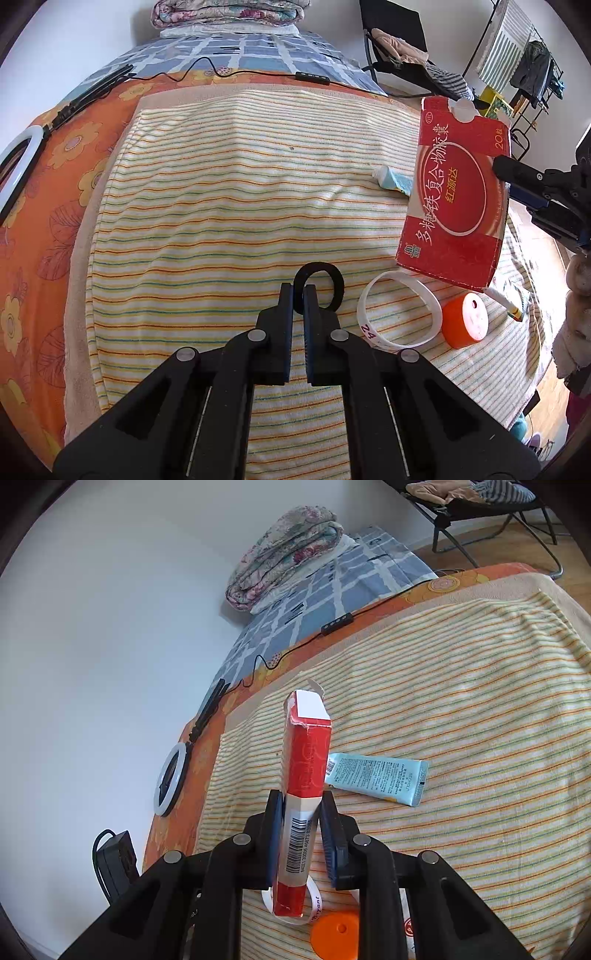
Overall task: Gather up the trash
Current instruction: 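Grasp the red box with the right tool while the left tool grips the black hair tie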
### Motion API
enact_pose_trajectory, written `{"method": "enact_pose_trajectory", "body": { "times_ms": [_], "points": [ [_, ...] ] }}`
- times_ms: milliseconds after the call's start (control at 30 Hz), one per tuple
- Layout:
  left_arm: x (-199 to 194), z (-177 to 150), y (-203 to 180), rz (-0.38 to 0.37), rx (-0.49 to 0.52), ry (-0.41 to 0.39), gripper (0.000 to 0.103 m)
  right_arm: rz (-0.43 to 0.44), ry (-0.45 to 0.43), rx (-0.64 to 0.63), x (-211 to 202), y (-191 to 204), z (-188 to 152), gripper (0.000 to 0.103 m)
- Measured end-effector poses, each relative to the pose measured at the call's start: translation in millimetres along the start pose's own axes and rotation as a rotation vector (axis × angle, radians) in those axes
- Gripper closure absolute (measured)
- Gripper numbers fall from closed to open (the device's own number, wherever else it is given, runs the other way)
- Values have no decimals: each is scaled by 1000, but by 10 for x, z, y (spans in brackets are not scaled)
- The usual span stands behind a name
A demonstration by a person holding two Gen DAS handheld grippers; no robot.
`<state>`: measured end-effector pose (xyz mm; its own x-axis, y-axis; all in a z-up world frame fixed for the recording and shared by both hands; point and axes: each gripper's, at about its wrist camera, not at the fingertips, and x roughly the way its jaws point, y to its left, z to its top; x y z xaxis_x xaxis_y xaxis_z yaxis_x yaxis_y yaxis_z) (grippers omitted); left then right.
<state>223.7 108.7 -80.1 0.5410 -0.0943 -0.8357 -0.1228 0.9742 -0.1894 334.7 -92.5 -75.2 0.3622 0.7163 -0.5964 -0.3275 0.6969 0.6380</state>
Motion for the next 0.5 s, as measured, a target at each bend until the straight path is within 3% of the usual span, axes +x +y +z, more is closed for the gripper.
{"method": "enact_pose_trajectory", "body": {
  "times_ms": [500],
  "points": [
    [-531, -96, -242, 3, 37, -83, 100, -134, -81, -245, -532, 573, -140, 87]
  ]
}}
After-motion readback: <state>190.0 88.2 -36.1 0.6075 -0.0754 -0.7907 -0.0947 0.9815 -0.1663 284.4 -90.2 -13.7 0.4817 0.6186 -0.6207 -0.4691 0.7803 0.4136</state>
